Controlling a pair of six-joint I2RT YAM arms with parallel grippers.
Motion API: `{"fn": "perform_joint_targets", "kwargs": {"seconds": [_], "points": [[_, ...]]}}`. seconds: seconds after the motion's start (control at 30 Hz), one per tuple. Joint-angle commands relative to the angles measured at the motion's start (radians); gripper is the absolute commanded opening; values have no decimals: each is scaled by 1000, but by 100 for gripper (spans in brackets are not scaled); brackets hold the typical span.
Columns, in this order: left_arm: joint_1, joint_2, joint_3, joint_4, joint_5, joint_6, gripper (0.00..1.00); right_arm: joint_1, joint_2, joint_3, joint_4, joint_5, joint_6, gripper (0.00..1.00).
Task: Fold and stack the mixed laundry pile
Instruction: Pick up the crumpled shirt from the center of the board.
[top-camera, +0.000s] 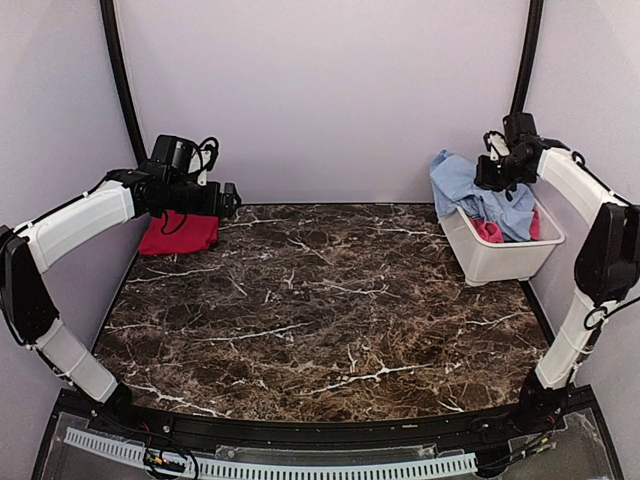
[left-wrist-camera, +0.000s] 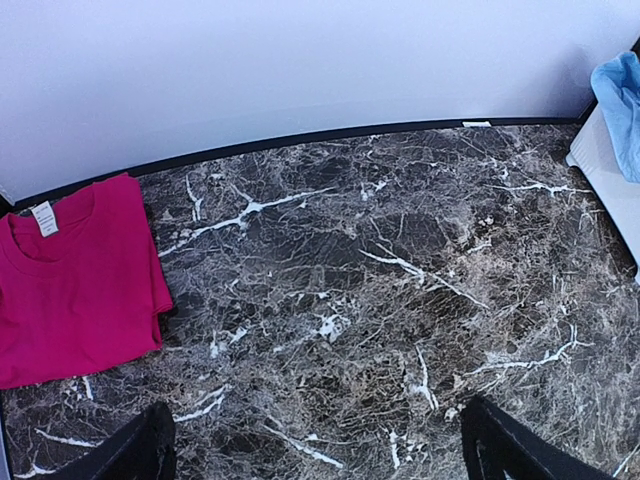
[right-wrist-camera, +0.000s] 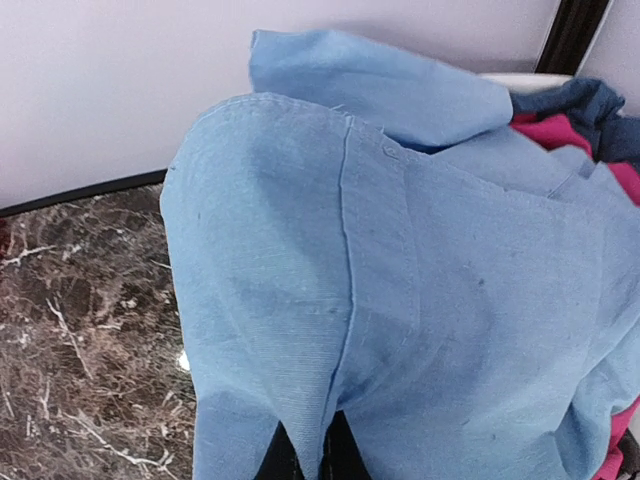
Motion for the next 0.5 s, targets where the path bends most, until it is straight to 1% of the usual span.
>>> {"fn": "perform_joint_targets", "kwargs": {"seconds": [0.0, 0.13, 0.3, 0.47], "points": [[-5, -61, -29, 24, 12, -7, 99, -3, -141, 140, 32, -152, 26, 0], [-5, -63, -32, 27, 27, -19, 99, 40, -154, 297, -4, -315, 45, 0], [-5, -70, -36, 35, 21, -30, 99, 177, -119, 538, -75, -377, 27, 0], [-5, -83, -34, 31, -12, -32, 99, 290, -101, 689, -51, -485, 88, 0]]}}
